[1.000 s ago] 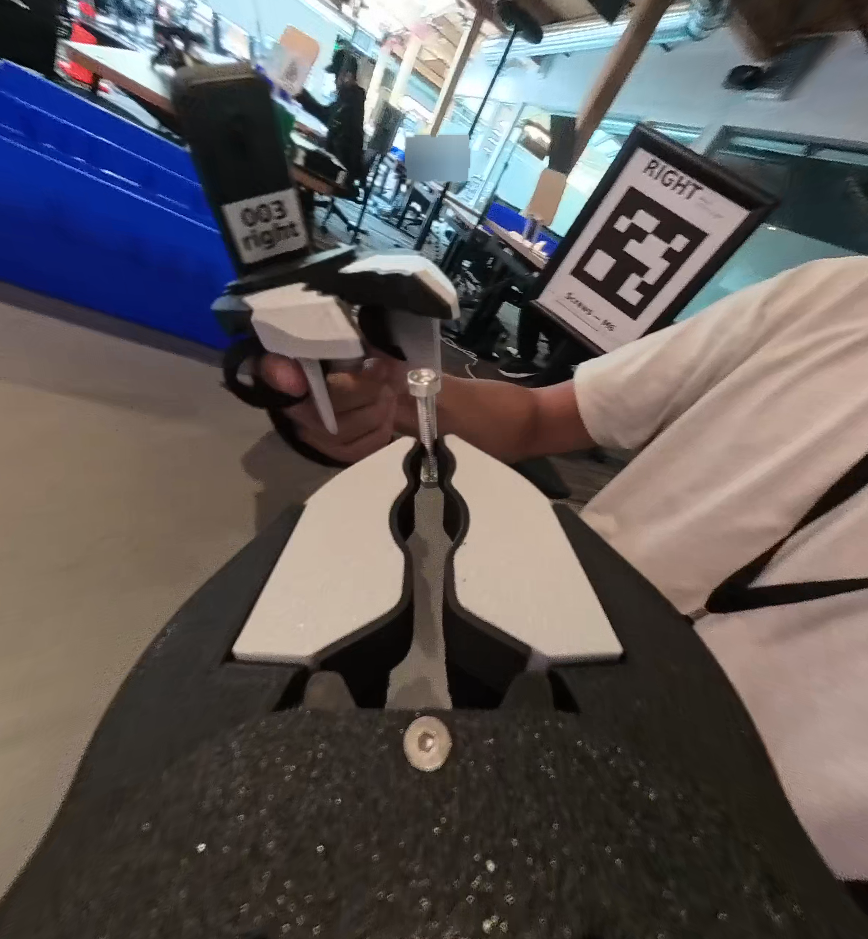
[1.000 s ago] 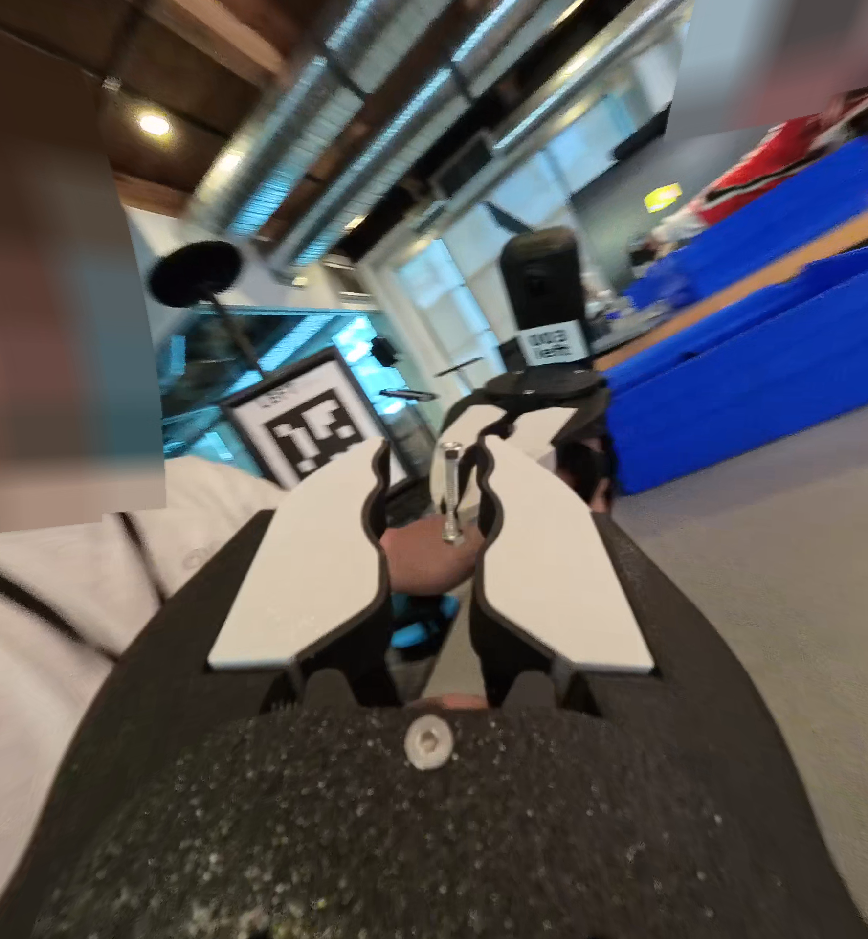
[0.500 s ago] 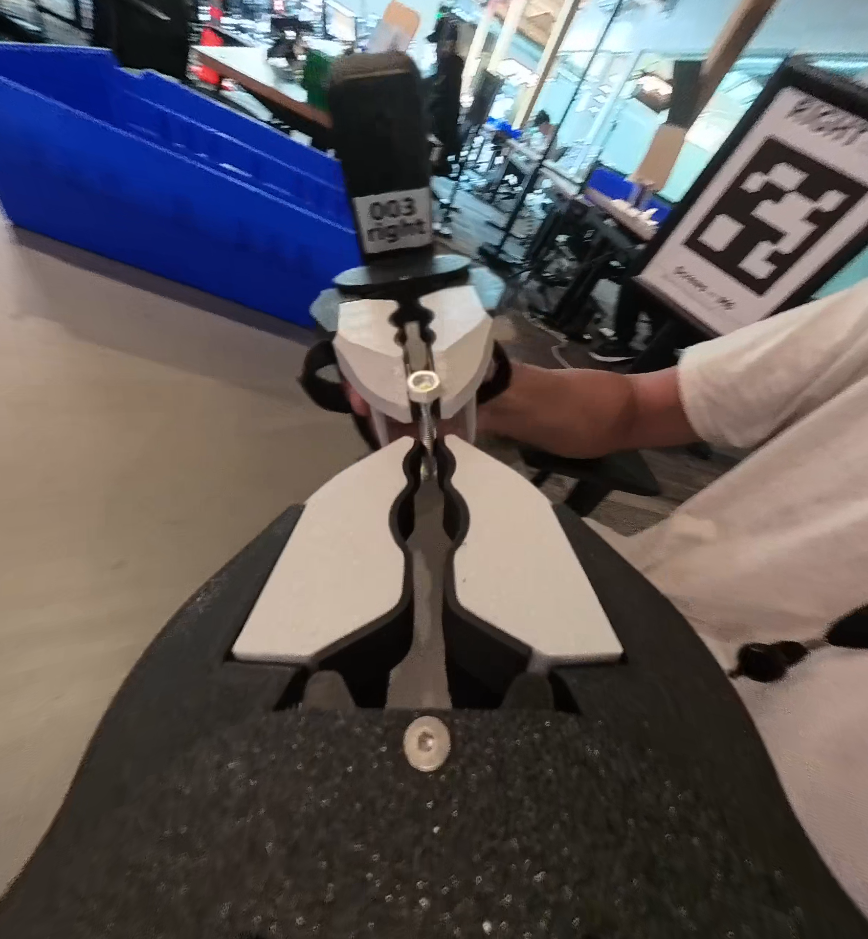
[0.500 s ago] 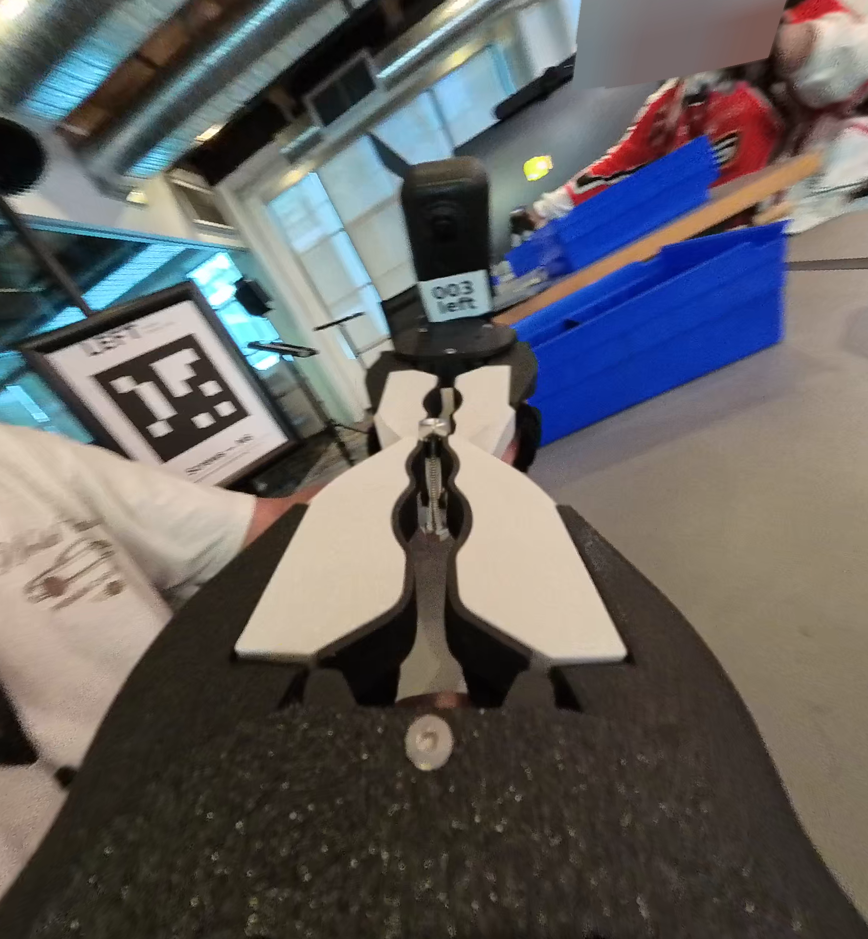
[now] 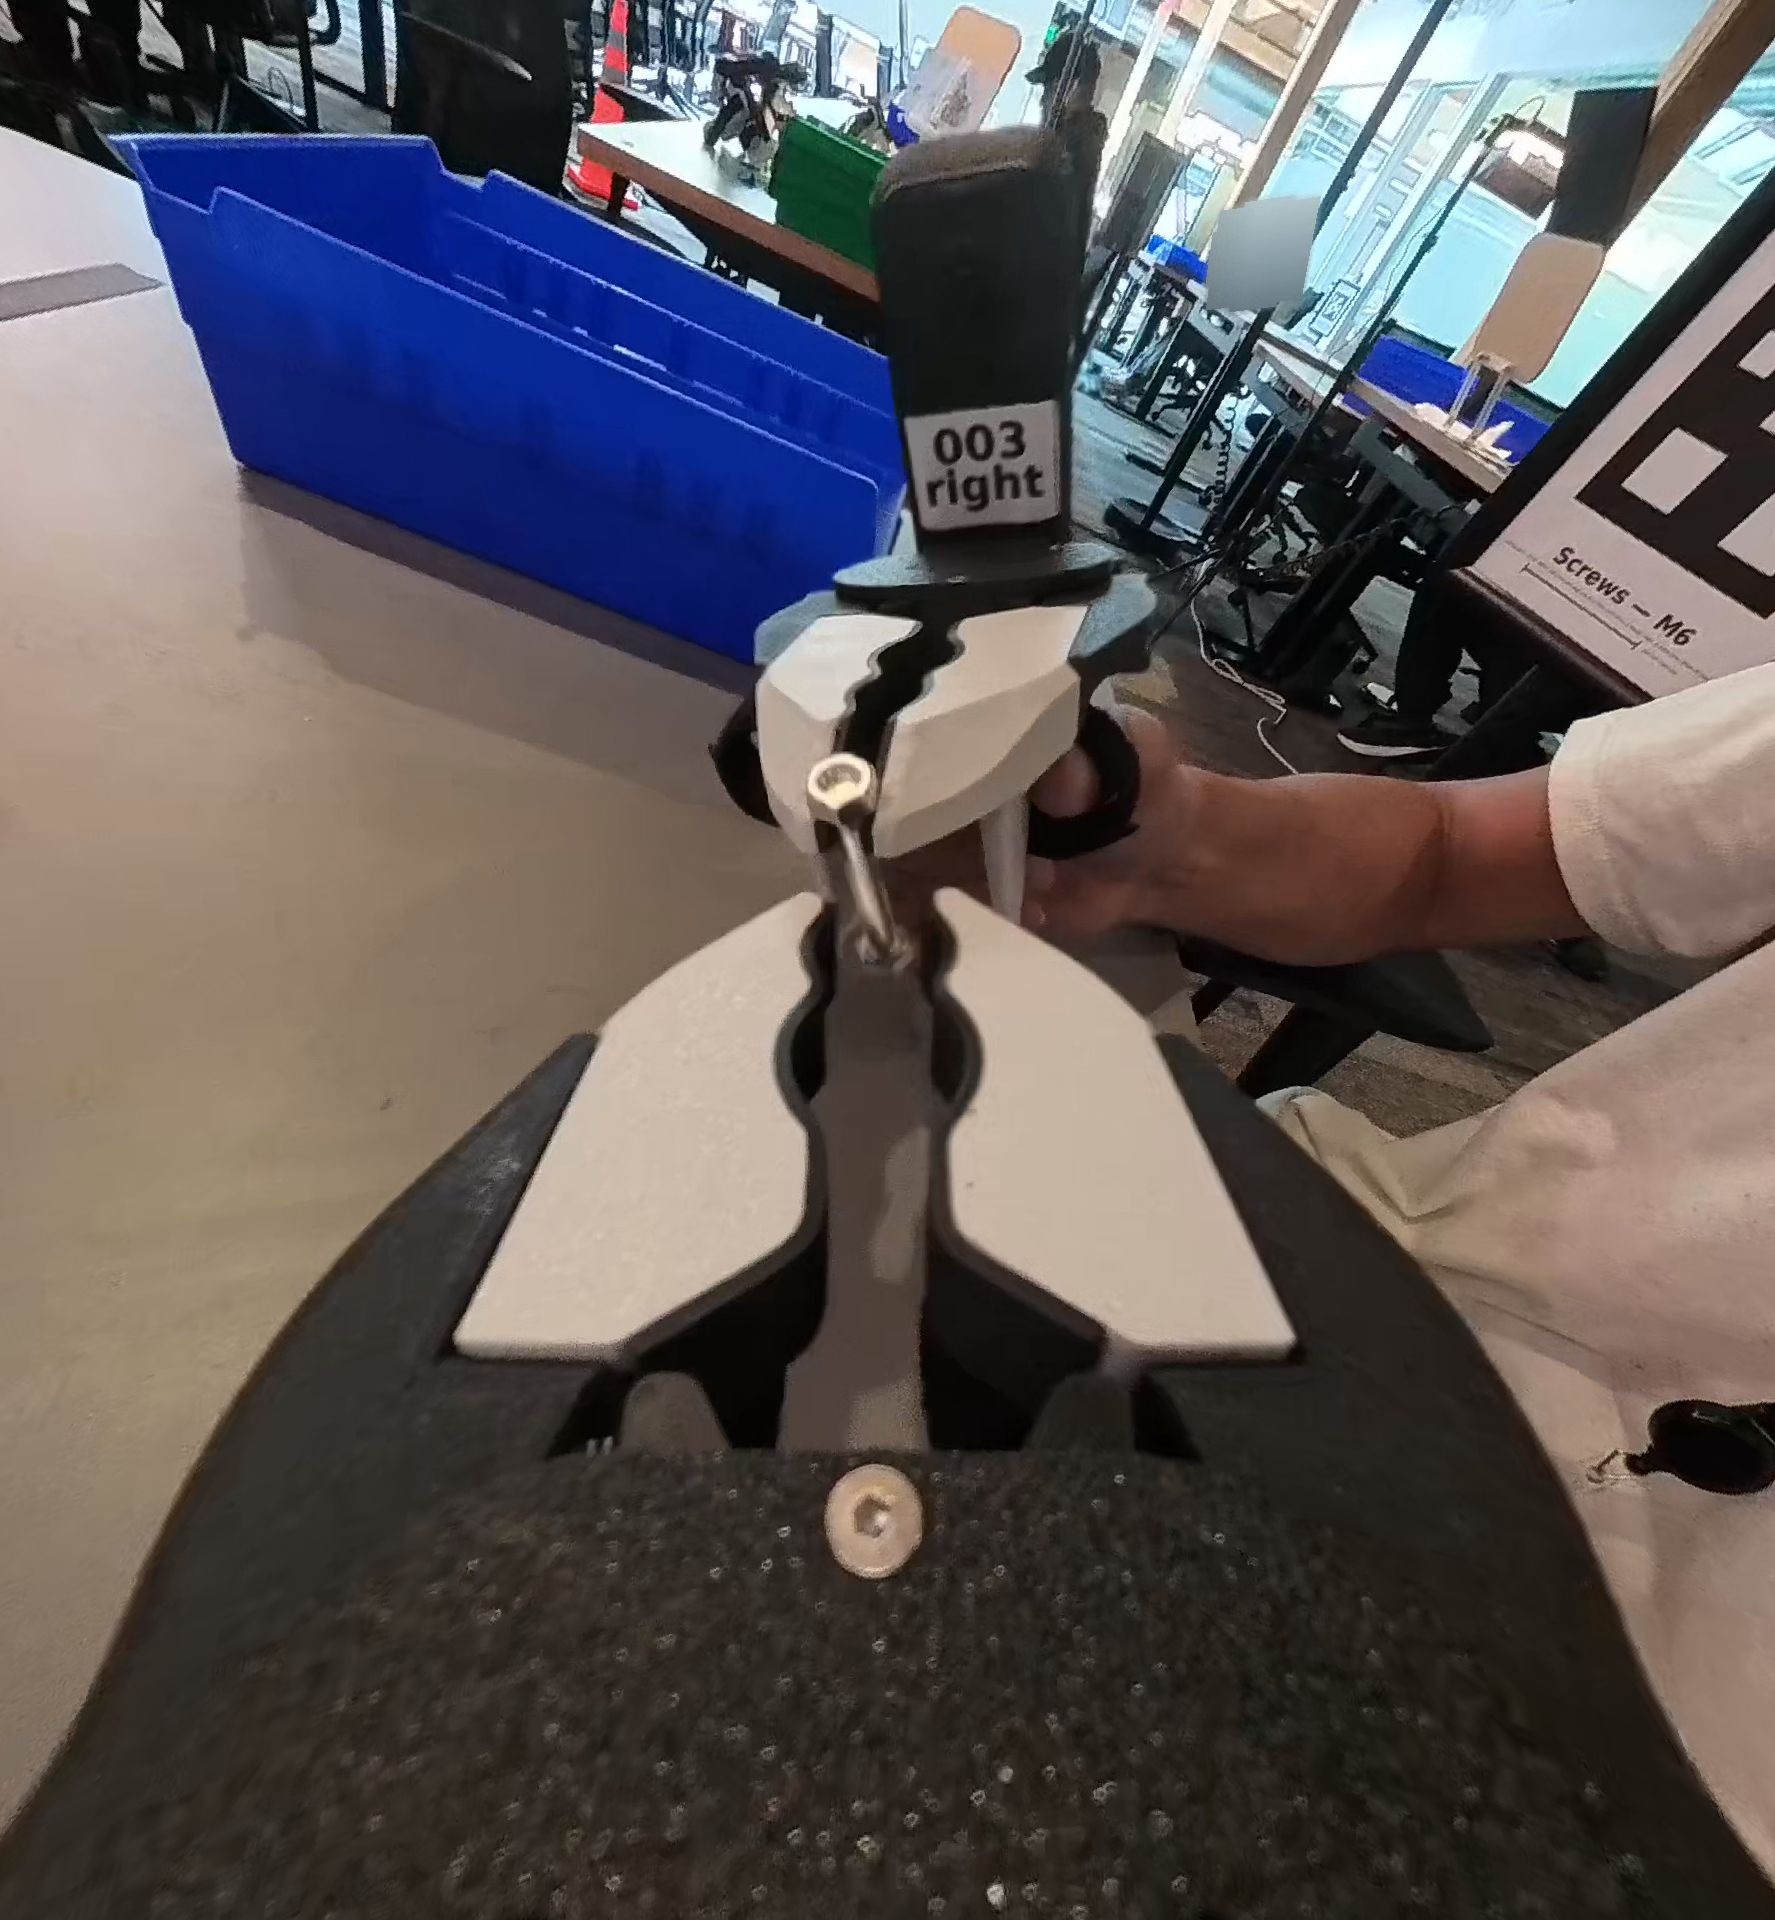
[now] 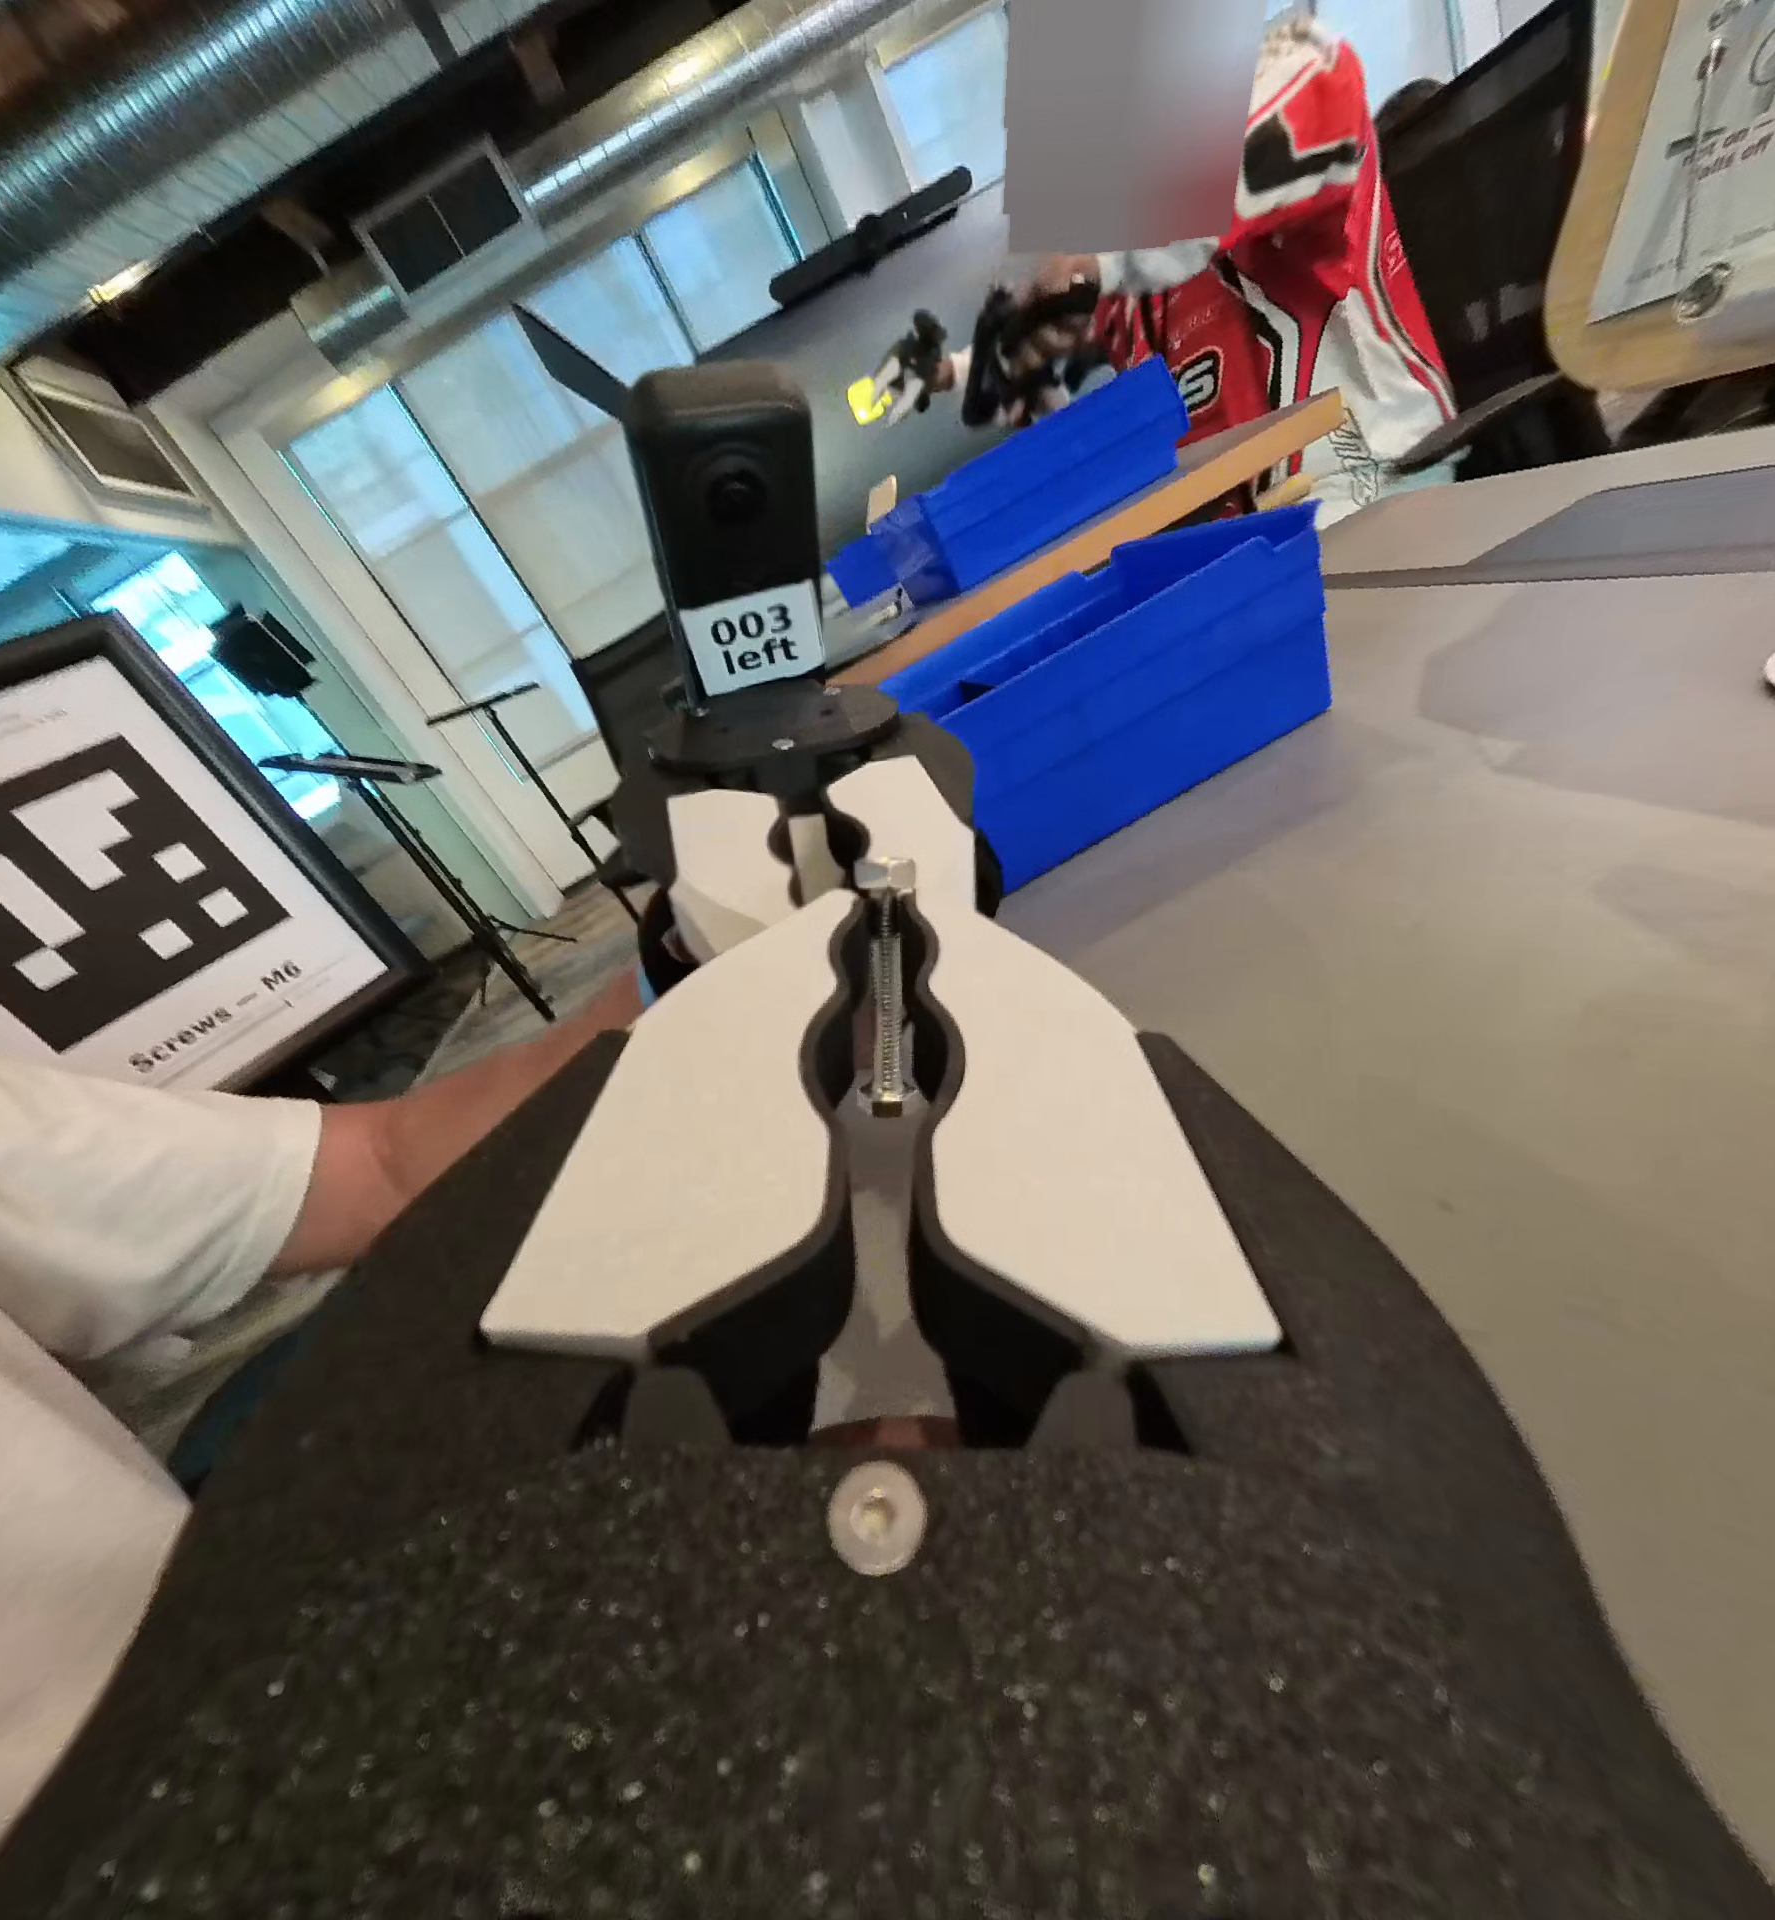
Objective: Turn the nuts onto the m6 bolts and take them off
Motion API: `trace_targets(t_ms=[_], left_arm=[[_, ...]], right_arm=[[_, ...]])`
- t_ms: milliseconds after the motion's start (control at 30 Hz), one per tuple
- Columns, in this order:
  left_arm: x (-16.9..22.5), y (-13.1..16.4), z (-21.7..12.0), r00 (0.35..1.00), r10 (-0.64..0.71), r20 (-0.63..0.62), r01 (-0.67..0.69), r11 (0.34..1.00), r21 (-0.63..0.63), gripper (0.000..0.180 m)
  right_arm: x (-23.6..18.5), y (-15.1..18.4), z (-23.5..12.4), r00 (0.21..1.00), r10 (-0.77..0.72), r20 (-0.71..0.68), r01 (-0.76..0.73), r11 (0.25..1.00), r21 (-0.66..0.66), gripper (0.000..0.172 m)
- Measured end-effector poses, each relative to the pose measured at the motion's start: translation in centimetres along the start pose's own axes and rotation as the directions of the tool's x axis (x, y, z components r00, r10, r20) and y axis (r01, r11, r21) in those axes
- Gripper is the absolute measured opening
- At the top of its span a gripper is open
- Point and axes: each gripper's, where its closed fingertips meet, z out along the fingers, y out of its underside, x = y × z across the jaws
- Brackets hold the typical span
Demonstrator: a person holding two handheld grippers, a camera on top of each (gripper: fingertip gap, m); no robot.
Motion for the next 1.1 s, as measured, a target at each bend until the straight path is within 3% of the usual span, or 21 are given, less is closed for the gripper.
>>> trace_targets(t_ms=[133,300,467,1100], left_arm=[[0.1,0.5,0.5,1.000,-0.013,-0.011,0.012,1.000,-0.027,0.033],[0.6,0.6,1.0,1.000,0.006,-0.019,-0.007,0.999,-0.035,0.037],[1.3,0.8,1.1,0.998,0.020,-0.059,-0.023,0.999,-0.049,0.011],[1.7,0.5,0.4,0.993,-0.017,-0.115,0.013,0.999,-0.038,0.011]], right_arm=[[-0.4,-1.1,-0.4,0.998,0.049,0.043,-0.051,0.997,0.065,0.005],[-1.2,-1.8,-0.3,0.991,0.093,0.099,-0.104,0.988,0.113,0.005],[-1.2,-1.3,0.2,0.989,0.104,0.107,-0.116,0.987,0.112,0.005],[-1.6,-1.6,-0.5,0.995,0.025,0.093,-0.033,0.996,0.086,0.005]])
